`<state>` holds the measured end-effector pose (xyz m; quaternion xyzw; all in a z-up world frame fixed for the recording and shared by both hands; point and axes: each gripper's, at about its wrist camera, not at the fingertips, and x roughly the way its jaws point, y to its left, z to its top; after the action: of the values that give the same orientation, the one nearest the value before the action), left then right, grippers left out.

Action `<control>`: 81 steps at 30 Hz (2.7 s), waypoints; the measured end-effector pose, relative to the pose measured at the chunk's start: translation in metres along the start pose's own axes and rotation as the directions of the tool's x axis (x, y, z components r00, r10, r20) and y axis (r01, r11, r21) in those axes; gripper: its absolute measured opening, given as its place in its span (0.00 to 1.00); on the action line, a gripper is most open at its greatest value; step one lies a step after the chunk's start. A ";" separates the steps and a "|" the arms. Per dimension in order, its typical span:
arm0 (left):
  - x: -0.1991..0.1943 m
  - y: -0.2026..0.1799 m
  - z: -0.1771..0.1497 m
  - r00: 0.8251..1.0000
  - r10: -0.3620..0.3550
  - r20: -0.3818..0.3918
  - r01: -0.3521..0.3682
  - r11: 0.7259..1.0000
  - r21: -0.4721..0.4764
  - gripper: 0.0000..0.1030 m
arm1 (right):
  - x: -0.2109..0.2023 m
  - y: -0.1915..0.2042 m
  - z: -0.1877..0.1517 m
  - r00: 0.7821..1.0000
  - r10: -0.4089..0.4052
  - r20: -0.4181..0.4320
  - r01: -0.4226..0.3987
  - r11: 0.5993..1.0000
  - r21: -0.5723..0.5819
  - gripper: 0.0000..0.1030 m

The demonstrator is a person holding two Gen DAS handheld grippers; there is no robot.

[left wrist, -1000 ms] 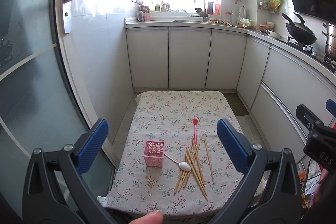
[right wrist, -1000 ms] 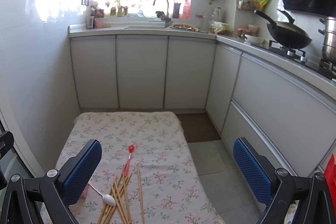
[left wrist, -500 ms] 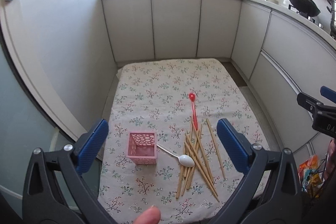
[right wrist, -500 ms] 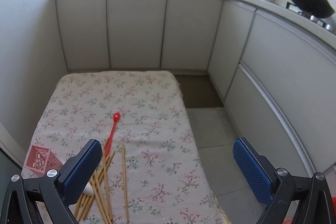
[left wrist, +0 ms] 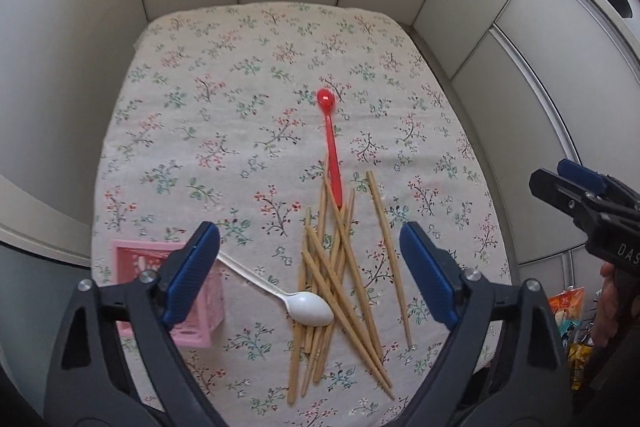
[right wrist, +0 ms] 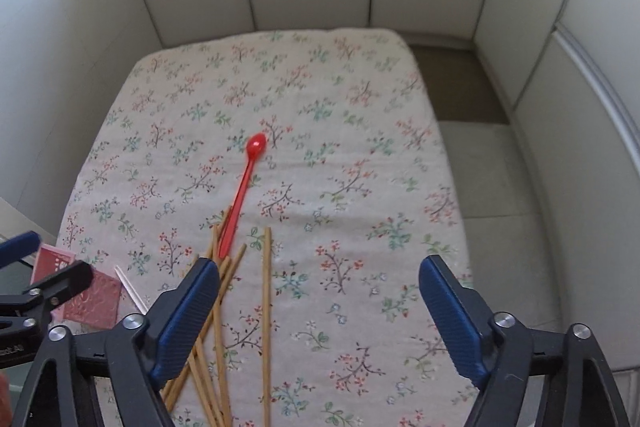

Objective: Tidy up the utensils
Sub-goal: 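Lower the left tool and grasp a chopstick while the right tool grasps another, then lift and carry both held chopsticks over the pink mesh cup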

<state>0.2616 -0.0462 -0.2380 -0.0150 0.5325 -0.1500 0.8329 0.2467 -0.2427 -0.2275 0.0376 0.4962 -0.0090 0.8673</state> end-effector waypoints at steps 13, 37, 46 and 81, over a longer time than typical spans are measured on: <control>0.119 0.003 0.025 0.980 -0.113 -0.162 0.101 0.992 -0.082 0.24 | 0.132 -0.037 0.003 0.962 0.131 -0.241 -0.085 0.977 0.196 0.64; 0.133 -0.018 0.032 0.980 -0.058 -0.189 0.054 0.998 -0.024 0.06 | 0.179 -0.019 0.004 0.939 0.135 -0.315 -0.074 0.978 0.196 0.61; 0.070 -0.011 0.024 0.995 -0.062 -0.081 0.063 0.998 0.006 0.06 | 0.198 0.003 0.003 0.928 0.181 -0.326 -0.117 0.972 0.205 0.47; -0.109 0.021 -0.044 0.931 -0.149 0.335 0.126 0.988 0.090 0.05 | 0.014 0.062 -0.032 0.993 0.030 0.111 -0.019 0.994 -0.103 0.06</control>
<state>0.1854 0.0084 -0.1646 -0.0499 0.3729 -0.2209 0.8998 0.2297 -0.1782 -0.2518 -0.0013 0.4457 0.0250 0.8948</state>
